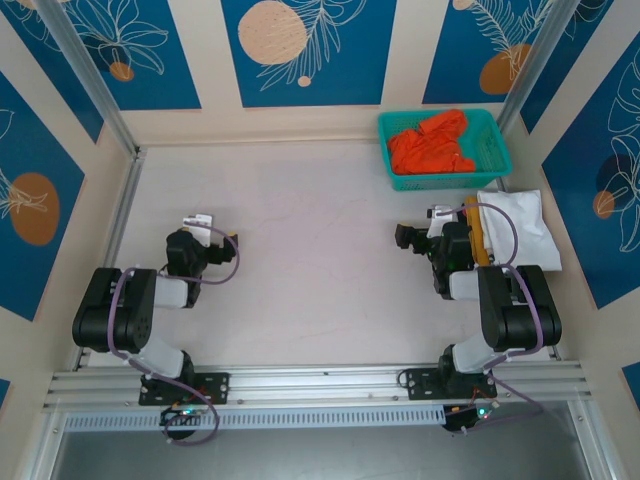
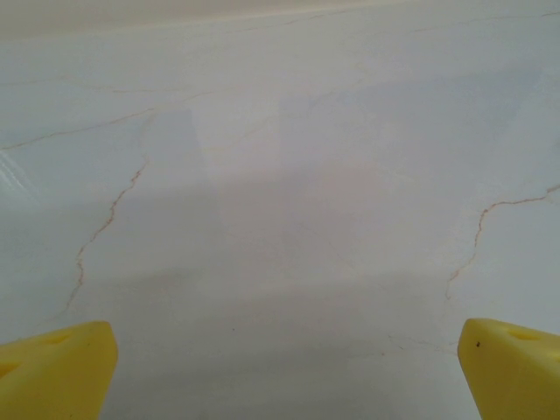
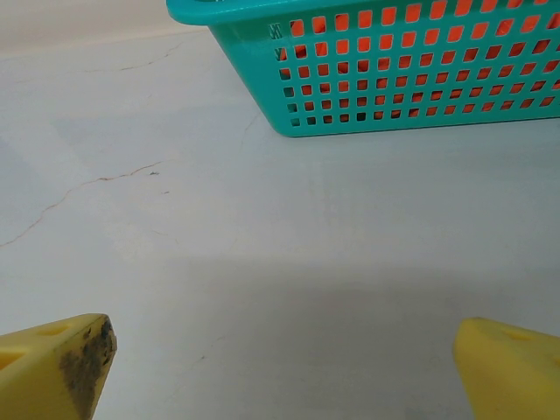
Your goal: Fold and stack the t-shirts
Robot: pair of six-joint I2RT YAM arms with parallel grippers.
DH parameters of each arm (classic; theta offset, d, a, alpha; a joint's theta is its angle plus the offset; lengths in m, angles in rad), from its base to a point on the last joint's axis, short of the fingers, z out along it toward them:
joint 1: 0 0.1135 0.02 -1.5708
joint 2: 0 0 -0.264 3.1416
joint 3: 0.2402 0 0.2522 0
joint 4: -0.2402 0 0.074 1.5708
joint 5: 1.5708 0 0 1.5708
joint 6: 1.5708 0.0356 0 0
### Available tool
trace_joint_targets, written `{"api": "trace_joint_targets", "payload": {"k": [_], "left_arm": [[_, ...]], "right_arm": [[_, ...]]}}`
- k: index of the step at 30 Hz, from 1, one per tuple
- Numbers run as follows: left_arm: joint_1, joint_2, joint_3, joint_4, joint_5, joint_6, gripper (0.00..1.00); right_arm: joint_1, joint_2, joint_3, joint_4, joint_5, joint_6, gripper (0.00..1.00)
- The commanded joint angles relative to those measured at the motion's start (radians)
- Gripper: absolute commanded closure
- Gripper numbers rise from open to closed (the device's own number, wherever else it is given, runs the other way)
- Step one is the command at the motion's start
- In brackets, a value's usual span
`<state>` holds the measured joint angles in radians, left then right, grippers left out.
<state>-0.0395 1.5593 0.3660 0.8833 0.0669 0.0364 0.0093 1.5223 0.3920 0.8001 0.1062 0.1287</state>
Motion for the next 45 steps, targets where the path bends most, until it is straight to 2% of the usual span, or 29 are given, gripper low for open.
{"api": "trace_joint_targets", "payload": {"k": [1, 7, 9, 12, 17, 21, 26, 32, 37, 45], "left_arm": [[0.007, -0.001, 0.016, 0.032, 0.008, 0.011, 0.0], [0.003, -0.046, -0.038, 0.106, -0.001, 0.017, 0.0], [-0.004, -0.113, -0.053, 0.07, -0.014, 0.019, 0.0], [-0.042, -0.234, -0.053, -0.026, -0.03, 0.063, 0.0], [-0.183, -0.377, 0.007, -0.215, -0.096, 0.152, 0.0], [-0.326, -0.361, 0.079, -0.25, -0.095, 0.164, 0.0], [-0.525, -0.245, 0.175, -0.209, -0.091, 0.148, 0.0], [-0.657, -0.111, 0.249, -0.108, -0.09, 0.076, 0.0], [-0.7, -0.06, 0.277, -0.085, -0.073, 0.054, 0.0], [-0.716, -0.055, 0.273, -0.109, -0.083, 0.05, 0.0]], "right_arm": [[-0.003, 0.001, 0.019, 0.017, 0.017, -0.02, 0.01], [0.003, -0.036, 0.013, 0.002, -0.011, -0.039, 0.01], [0.018, -0.091, 0.016, -0.053, 0.006, -0.049, 0.01], [0.028, -0.193, 0.057, -0.234, 0.003, -0.047, 0.01], [0.064, -0.346, 0.148, -0.472, 0.033, -0.018, 0.01], [0.044, -0.328, 0.341, -0.701, 0.07, 0.081, 0.01], [0.012, -0.138, 0.607, -0.824, 0.055, 0.122, 0.01], [-0.045, 0.205, 0.998, -1.017, 0.033, 0.185, 0.01], [-0.066, 0.492, 1.343, -1.187, 0.064, 0.162, 0.01], [-0.075, 0.9, 1.936, -1.508, 0.131, 0.068, 0.01]]}}
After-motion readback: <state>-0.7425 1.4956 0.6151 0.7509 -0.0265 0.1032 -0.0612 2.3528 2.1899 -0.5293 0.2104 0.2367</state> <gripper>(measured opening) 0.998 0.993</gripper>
